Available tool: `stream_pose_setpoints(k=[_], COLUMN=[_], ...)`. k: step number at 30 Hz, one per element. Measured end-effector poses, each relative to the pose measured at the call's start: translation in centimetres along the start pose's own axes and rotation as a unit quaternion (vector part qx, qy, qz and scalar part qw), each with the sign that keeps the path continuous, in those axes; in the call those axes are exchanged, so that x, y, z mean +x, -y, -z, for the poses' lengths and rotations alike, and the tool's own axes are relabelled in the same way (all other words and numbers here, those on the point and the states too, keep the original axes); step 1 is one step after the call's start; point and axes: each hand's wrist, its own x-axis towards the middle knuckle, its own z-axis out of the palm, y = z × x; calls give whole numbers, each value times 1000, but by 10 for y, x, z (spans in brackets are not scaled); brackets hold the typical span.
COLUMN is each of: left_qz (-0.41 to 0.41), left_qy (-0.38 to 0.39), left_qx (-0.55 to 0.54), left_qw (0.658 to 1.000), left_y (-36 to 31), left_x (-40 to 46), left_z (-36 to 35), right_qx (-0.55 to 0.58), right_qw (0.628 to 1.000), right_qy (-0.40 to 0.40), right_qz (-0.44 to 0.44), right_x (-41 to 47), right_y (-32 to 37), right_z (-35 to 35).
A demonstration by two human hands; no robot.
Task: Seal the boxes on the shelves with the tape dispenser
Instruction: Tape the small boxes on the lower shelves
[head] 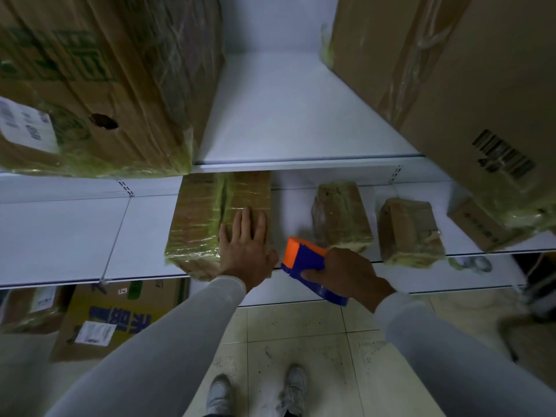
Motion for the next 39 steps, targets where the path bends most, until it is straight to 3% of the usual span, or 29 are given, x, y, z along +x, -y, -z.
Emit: stream_pose_setpoints(k=[7, 10, 13, 17, 19, 24, 27, 29, 31, 34, 39], left_qz=[-33, -137, -248, -303, -274, -54, 47, 48, -5, -23, 11], left_qy=[16, -14, 21, 60, 59, 84, 92, 42, 3, 27, 69], left_qx=[-14, -13, -28, 7, 49, 117, 78, 13, -68, -148, -95], left_qw=[999, 990, 968, 951, 959, 988, 992, 998, 998, 988, 993], left_y=[11, 45, 99, 155, 176, 208, 191, 163, 119, 50, 15], left_x=[-7, -28, -47, -46, -40, -29, -19, -15, -16, -19, -18], left_z=[4, 8, 10, 21, 25, 32, 50, 56, 51, 38, 15], right_qx=[58, 95, 106, 122, 142, 183, 188, 198, 202, 210, 210], right_qw=[998, 995, 993, 992, 989, 982, 981, 979, 978, 976, 976], right_qy=[-21, -15, -7, -13, -10, -17, -25, -32, -31, -34, -37], right_qz=[7, 29, 47, 43, 45, 51, 47, 43, 41, 37, 36], right_x=[-13, -22, -31, -37, -39, -46, -51, -54, -55, -56, -61], right_y=[-4, -12, -19, -11, -2, 8, 7, 7, 8, 5, -15], right_z=[6, 10, 18, 22, 21, 12, 14, 15, 16, 15, 19])
